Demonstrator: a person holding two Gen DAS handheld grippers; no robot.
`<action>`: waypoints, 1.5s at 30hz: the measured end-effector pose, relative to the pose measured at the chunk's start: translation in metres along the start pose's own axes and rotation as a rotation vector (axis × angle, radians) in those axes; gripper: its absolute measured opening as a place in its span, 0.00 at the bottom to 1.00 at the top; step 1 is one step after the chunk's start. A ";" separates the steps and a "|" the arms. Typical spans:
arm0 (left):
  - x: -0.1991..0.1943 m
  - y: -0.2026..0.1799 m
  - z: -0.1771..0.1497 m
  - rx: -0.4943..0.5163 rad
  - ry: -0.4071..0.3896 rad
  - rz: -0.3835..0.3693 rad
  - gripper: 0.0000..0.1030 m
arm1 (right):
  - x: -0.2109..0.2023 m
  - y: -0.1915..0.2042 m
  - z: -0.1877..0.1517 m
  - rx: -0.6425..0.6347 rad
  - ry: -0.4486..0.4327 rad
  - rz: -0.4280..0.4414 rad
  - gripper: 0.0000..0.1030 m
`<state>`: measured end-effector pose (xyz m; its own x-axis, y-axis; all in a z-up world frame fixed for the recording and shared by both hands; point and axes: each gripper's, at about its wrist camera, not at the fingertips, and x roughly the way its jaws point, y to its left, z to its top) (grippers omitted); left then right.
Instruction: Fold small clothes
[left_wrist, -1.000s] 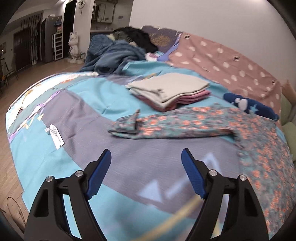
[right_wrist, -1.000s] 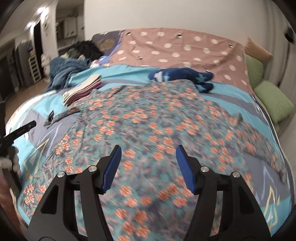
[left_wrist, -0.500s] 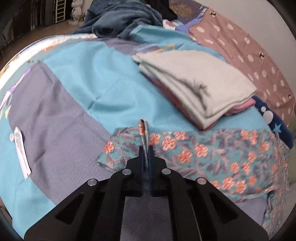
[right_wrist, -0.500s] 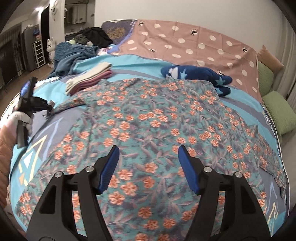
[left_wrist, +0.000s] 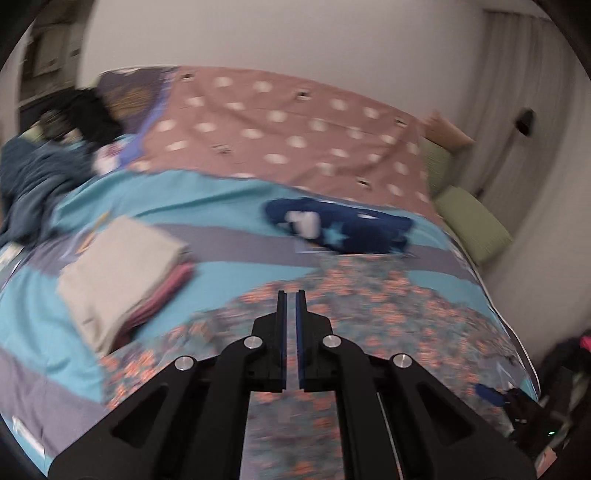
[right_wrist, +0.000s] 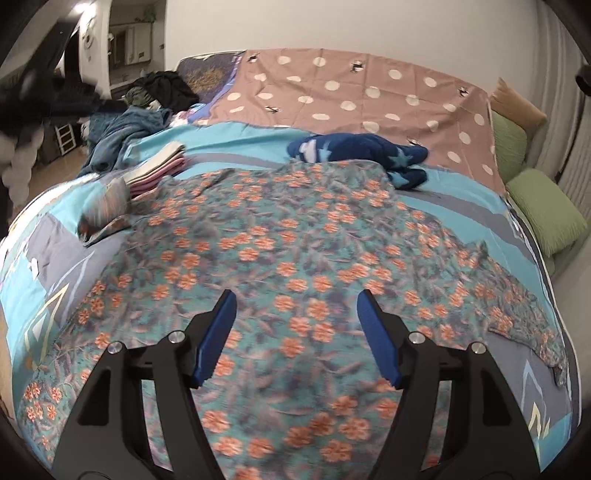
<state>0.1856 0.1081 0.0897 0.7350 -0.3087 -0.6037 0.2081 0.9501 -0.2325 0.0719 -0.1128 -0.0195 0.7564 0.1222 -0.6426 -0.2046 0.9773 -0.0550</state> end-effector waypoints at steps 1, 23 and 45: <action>0.007 -0.021 0.004 0.042 0.005 -0.020 0.03 | 0.000 -0.009 -0.002 0.020 0.004 -0.004 0.67; 0.002 0.106 -0.129 -0.072 0.126 0.412 0.51 | 0.094 0.015 0.071 0.104 0.280 0.546 0.43; 0.025 0.194 -0.165 -0.265 0.173 0.427 0.64 | 0.238 0.194 0.140 0.214 0.546 0.753 0.03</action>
<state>0.1376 0.2771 -0.0964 0.5964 0.0791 -0.7988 -0.2734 0.9557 -0.1095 0.2994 0.1305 -0.0761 0.0672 0.6875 -0.7230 -0.3603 0.6925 0.6250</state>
